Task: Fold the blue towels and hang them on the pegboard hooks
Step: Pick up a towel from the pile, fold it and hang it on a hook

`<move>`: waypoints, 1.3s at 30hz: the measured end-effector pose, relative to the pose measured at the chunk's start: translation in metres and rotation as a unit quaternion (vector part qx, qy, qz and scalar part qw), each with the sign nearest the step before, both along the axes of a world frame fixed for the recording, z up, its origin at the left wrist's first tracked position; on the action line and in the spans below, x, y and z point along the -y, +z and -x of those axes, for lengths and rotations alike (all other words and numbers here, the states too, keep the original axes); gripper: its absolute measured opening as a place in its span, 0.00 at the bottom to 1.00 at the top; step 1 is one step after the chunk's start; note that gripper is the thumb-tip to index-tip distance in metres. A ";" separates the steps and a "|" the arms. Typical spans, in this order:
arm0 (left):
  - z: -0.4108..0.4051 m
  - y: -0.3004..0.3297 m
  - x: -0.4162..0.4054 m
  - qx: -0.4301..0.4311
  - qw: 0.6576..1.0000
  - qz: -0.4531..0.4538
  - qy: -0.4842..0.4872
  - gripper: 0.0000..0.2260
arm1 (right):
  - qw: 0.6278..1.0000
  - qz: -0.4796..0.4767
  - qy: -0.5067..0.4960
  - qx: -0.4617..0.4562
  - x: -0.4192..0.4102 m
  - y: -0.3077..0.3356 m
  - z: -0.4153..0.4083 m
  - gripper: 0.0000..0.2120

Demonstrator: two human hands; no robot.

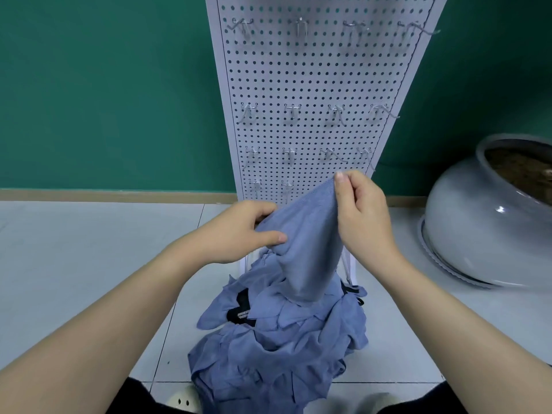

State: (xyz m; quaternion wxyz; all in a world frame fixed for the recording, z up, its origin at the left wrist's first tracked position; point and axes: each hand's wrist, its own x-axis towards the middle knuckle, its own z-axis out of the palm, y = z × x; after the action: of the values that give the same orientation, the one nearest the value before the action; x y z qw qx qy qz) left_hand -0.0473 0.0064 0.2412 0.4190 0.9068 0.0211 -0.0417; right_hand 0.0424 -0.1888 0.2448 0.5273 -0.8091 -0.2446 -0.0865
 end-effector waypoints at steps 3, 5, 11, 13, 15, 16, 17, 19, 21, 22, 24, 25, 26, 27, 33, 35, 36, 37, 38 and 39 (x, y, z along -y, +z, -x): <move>0.000 0.010 -0.003 0.076 0.995 0.039 0.044 0.03 | 0.999 -0.026 -0.021 -0.008 0.004 0.002 -0.008 0.21; 0.002 0.016 -0.004 0.120 0.987 0.097 0.046 0.09 | 0.999 -0.043 -0.028 -0.012 0.006 0.004 -0.013 0.20; 0.006 0.024 0.007 0.157 0.981 0.117 0.003 0.15 | 0.994 -0.096 -0.044 -0.010 0.005 0.009 -0.017 0.21; 0.006 0.021 0.007 0.142 0.983 0.114 0.006 0.10 | 0.995 -0.094 -0.028 0.018 0.006 0.013 -0.015 0.20; 0.007 0.020 0.007 0.111 0.989 0.100 0.001 0.03 | 0.995 -0.087 -0.010 0.055 0.009 0.018 -0.013 0.19; 0.008 0.018 0.007 0.096 0.992 0.085 -0.010 0.06 | 0.994 -0.081 -0.005 0.068 0.011 0.019 -0.013 0.18; 0.008 0.016 0.006 0.078 0.994 0.074 -0.027 0.09 | 0.994 -0.073 -0.001 0.078 0.013 0.020 -0.013 0.17; 0.009 0.014 0.009 0.054 0.995 0.063 -0.049 0.15 | 0.994 -0.048 0.010 0.095 0.015 0.022 -0.013 0.16; 0.008 0.013 0.009 0.063 0.996 0.042 -0.050 0.22 | 0.993 -0.021 0.019 0.113 0.017 0.022 -0.012 0.14; 0.007 0.013 0.008 0.082 0.995 0.030 -0.043 0.23 | 0.993 -0.012 0.021 0.117 0.019 0.023 -0.013 0.13; 0.006 0.017 0.005 0.132 0.990 0.033 -0.027 0.20 | 0.993 -0.008 0.016 0.113 0.023 0.022 -0.019 0.14; 0.006 0.020 0.004 0.152 0.987 0.051 -0.018 0.18 | 0.994 -0.009 0.011 0.107 0.025 0.022 -0.023 0.15; 0.007 0.022 0.004 0.170 0.983 0.074 -0.009 0.15 | 0.995 -0.011 0.008 0.100 0.026 0.021 -0.027 0.16; 0.007 0.025 0.007 0.185 0.978 0.099 -0.005 0.12 | 0.996 -0.013 0.006 0.091 0.027 0.019 -0.030 0.16; 0.010 0.022 0.027 0.155 0.982 0.101 -0.037 0.15 | 0.998 -0.034 0.015 0.042 0.029 0.014 -0.043 0.19; 0.011 0.025 0.020 0.141 0.990 0.017 -0.021 0.18 | 0.998 -0.025 0.023 0.050 0.032 0.014 -0.046 0.19; 0.010 0.024 0.016 0.139 0.990 -0.037 -0.007 0.20 | 0.998 -0.013 0.027 0.052 0.032 0.013 -0.047 0.19; 0.010 0.024 0.012 0.140 0.987 -0.083 0.010 0.21 | 0.998 -0.003 0.032 0.051 0.032 0.012 -0.046 0.18; 0.009 0.024 0.009 0.143 0.983 -0.113 0.023 0.23 | 0.998 0.000 0.040 0.049 0.031 0.010 -0.044 0.18; 0.009 0.024 0.008 0.146 0.980 -0.129 0.031 0.24 | 0.998 -0.002 0.046 0.042 0.029 0.008 -0.042 0.18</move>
State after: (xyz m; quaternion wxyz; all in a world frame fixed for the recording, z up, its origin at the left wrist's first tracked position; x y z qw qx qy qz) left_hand -0.0561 -0.0012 0.2652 0.2978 0.9486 -0.0065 0.1071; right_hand 0.0841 -0.2175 0.2531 0.5215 -0.7917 -0.3032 -0.0968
